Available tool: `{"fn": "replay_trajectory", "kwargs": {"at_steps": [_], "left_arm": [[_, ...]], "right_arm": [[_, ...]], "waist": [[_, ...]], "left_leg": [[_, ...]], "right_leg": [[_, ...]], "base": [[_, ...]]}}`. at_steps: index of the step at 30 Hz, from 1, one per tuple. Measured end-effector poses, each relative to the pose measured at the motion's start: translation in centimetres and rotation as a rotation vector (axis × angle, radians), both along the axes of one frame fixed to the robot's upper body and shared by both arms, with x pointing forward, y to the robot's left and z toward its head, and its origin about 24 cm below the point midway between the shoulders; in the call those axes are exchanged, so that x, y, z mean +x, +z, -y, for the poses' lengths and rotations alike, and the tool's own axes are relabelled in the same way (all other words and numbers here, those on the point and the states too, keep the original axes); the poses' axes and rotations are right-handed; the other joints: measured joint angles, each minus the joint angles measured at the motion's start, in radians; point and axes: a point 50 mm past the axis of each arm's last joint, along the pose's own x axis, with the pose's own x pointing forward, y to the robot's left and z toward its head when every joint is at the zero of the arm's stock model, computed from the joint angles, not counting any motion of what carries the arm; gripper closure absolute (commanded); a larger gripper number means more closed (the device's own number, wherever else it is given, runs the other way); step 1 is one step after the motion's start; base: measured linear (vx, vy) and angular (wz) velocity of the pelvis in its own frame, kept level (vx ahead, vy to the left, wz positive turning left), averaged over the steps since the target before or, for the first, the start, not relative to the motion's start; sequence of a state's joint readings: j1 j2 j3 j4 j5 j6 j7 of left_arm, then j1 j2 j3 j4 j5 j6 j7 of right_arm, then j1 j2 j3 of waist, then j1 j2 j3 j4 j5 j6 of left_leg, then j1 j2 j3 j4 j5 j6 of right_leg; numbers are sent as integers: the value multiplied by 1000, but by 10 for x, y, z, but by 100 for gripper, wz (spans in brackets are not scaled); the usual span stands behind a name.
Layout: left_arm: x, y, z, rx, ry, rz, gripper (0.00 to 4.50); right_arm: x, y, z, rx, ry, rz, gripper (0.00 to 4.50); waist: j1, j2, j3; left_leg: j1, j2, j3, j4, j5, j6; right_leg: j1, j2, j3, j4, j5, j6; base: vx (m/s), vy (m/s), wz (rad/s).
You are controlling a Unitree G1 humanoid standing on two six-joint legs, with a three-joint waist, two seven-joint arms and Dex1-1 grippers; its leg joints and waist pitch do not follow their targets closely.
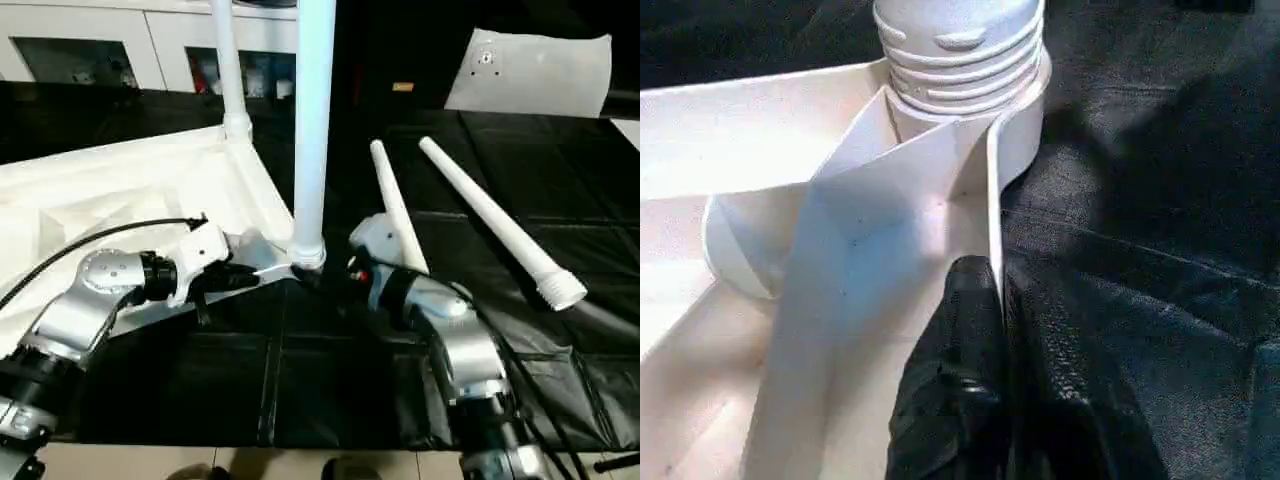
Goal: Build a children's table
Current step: Rotate leg to tighten
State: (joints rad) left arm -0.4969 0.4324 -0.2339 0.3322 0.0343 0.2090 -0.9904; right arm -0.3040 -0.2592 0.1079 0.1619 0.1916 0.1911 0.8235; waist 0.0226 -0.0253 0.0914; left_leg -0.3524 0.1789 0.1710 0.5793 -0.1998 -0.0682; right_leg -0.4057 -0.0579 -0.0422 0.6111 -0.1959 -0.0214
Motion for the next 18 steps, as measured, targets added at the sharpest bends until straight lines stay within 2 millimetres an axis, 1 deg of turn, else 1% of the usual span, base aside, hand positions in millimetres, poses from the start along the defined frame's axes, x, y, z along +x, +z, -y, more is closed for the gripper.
{"fn": "replay_trajectory", "kwargs": {"at_steps": [2,3,4,17,18], "left_arm": [[1,0,-1,-6,16,-16,395],[1,-2,-3,-10,30,-31,392],[2,-2,-5,-19,41,-37,372],[4,-3,-6,-27,104,-86,372],[4,-3,-5,-25,104,-89,396]], "right_arm": [[-5,-7,-1,-3,11,-29,0],[-6,-9,-1,-3,12,-36,0],[-7,-10,-1,-3,11,-41,0],[-7,-10,-1,3,0,-41,0],[-7,-10,-1,3,0,-40,0]], "waist": [[-1,0,0],[-2,0,0],[-2,0,0],[-2,0,0],[-1,0,0]], "left_leg": [[0,0,0,0,0,-1],[0,0,0,0,0,-1],[0,0,0,0,0,-2],[0,1,0,0,0,-7],[0,1,0,0,0,-7]], "right_leg": [[0,0,0,0,1,-1],[0,0,0,1,1,-1],[0,0,0,1,1,-1],[0,0,-1,2,3,-4],[0,0,-1,2,4,-4]], "base": [[0,0,0],[0,0,0],[0,0,0],[0,0,0],[0,0,0]]}}
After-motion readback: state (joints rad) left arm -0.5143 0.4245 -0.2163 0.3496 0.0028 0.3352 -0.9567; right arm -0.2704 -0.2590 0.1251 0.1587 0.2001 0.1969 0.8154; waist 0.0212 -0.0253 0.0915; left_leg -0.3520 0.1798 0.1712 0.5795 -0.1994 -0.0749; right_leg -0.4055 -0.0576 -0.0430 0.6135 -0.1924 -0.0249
